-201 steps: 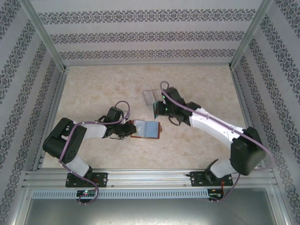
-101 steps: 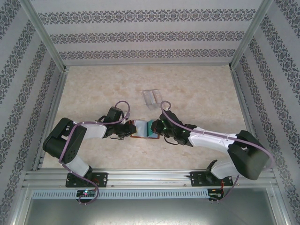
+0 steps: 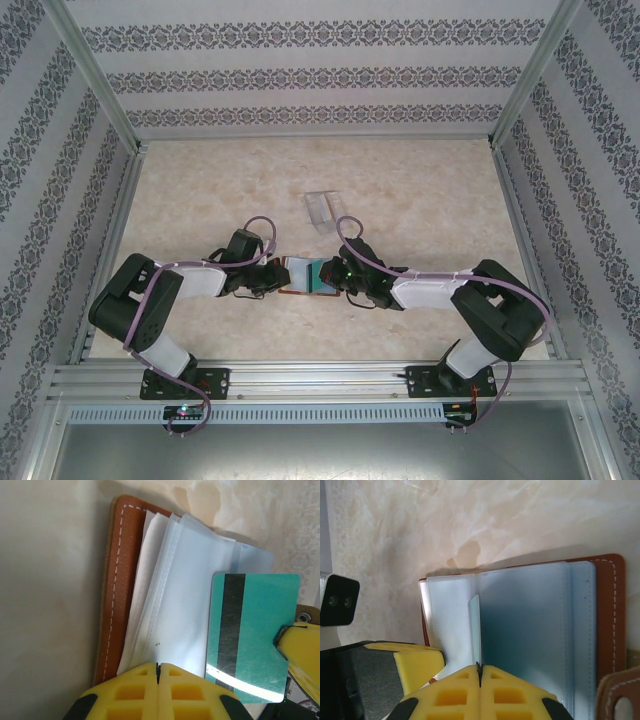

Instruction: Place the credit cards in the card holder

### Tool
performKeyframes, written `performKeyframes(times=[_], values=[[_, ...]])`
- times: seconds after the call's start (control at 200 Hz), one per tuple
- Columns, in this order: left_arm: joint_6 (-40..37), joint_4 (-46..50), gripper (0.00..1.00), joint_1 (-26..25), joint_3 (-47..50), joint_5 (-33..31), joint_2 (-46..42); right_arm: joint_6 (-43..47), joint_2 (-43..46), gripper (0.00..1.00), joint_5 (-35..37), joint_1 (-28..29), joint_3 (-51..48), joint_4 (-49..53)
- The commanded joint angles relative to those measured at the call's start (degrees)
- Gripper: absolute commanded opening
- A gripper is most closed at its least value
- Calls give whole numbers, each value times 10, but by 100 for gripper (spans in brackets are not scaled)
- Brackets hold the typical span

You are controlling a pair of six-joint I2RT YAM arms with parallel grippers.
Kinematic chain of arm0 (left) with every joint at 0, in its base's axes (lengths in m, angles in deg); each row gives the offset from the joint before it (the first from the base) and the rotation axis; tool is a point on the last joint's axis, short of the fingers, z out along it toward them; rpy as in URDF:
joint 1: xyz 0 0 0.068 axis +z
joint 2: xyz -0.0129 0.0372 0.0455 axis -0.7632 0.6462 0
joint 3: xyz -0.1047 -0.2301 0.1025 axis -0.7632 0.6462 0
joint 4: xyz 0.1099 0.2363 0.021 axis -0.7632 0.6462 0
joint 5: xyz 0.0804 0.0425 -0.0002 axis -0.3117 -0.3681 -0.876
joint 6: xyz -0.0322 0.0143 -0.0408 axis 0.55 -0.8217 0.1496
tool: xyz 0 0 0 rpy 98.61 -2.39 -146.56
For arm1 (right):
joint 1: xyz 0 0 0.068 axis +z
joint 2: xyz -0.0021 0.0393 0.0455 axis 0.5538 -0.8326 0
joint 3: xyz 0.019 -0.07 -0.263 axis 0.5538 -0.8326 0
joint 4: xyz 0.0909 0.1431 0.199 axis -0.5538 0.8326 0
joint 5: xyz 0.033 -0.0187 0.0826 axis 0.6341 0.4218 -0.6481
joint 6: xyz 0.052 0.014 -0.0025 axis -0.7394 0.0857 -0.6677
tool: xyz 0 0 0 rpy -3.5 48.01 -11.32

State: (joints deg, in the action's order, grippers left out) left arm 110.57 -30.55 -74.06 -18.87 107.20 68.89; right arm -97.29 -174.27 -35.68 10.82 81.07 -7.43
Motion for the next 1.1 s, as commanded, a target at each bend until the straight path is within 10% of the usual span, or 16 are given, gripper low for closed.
performKeyframes(times=[0.0, 1.094], values=[[6, 48, 0, -7, 17, -26, -4, -11, 16, 0, 8, -4, -14, -3], [11, 46, 0, -8, 24, -28, -7, -23, -26, 0, -38, -51, -34, -74]])
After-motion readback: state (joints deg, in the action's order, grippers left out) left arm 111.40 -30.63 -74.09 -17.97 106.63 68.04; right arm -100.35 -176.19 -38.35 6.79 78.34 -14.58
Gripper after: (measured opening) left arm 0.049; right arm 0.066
